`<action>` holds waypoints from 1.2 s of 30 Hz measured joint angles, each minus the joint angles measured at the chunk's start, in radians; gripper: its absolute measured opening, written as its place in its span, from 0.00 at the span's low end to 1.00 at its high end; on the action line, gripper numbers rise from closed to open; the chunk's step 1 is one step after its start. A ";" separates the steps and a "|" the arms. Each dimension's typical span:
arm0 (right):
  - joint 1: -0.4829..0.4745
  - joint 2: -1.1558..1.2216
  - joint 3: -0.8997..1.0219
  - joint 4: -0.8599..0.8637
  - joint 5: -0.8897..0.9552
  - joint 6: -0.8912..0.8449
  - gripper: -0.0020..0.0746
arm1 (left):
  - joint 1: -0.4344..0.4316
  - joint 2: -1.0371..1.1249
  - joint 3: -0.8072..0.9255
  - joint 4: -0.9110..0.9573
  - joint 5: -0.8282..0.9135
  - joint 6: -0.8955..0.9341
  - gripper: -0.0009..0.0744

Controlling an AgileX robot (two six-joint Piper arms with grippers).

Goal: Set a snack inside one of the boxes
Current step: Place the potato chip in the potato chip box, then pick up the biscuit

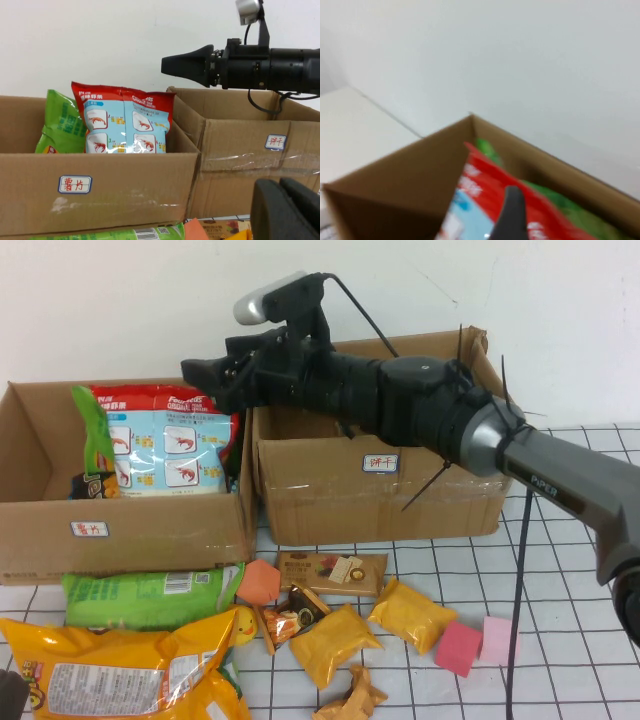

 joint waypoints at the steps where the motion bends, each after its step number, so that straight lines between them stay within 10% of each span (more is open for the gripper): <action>1: -0.002 0.000 0.000 0.000 0.023 0.007 0.78 | 0.000 0.000 0.000 0.000 0.000 0.000 0.01; 6: -0.026 -0.042 0.000 -0.002 0.198 0.053 0.69 | 0.000 0.000 0.000 0.000 0.002 0.000 0.01; 11: -0.074 -0.187 0.000 -0.121 0.336 0.215 0.19 | 0.000 0.000 0.000 -0.002 0.002 0.000 0.01; 14: -0.112 -0.279 -0.002 -0.234 0.423 0.318 0.08 | 0.000 0.000 0.000 -0.002 0.002 0.000 0.01; 26: -0.166 -0.667 0.038 -1.026 0.744 0.728 0.03 | 0.000 0.000 0.000 -0.002 -0.062 0.021 0.01; 36: -0.168 -1.111 0.616 -1.109 0.549 0.750 0.03 | 0.000 0.000 0.000 -0.038 -0.106 0.026 0.01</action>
